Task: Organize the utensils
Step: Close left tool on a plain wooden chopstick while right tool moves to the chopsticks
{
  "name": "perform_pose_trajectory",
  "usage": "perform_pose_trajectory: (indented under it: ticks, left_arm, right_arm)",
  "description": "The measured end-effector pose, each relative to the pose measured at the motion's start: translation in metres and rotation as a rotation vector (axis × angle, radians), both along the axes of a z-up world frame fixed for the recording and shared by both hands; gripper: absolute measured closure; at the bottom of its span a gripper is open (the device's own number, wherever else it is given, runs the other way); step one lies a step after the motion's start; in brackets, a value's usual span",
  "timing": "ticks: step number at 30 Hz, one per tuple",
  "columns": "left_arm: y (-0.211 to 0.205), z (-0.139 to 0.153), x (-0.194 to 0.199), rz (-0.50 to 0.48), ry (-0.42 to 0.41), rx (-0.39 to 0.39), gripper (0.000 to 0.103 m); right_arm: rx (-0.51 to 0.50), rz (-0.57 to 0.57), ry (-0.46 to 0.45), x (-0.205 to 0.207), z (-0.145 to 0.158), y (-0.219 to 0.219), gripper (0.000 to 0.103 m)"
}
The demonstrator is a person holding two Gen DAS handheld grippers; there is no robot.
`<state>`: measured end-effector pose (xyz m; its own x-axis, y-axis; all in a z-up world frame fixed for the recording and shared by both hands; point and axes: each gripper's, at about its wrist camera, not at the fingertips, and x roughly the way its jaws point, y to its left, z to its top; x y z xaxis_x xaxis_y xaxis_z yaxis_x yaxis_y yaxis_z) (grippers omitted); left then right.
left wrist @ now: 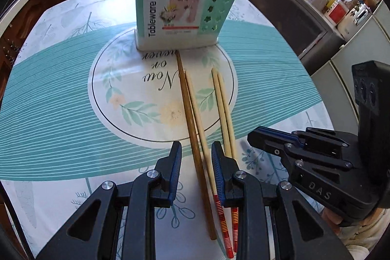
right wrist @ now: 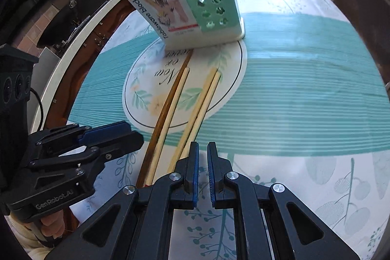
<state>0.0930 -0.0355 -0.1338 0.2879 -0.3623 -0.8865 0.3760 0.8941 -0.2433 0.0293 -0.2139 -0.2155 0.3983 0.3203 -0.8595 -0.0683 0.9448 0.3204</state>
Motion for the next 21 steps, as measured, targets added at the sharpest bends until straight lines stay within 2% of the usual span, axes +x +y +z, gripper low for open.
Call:
perform_pose_trajectory:
  ticks: [5,8,21]
  left_arm:
    - [-0.001,-0.008,0.009,-0.007,0.041,0.001,0.08]
    - [-0.007,-0.01,0.016,-0.013,0.053,0.016,0.081]
    - [-0.032,-0.017,0.045,-0.076,0.086,0.173,0.082]
  right_arm:
    - [0.007,0.001,-0.002,0.003,0.003,0.003,0.088]
    - [0.019,-0.001,-0.001,0.003,0.005,0.002,0.088]
    - [0.056,-0.02,-0.017,-0.009,0.018,-0.011,0.088]
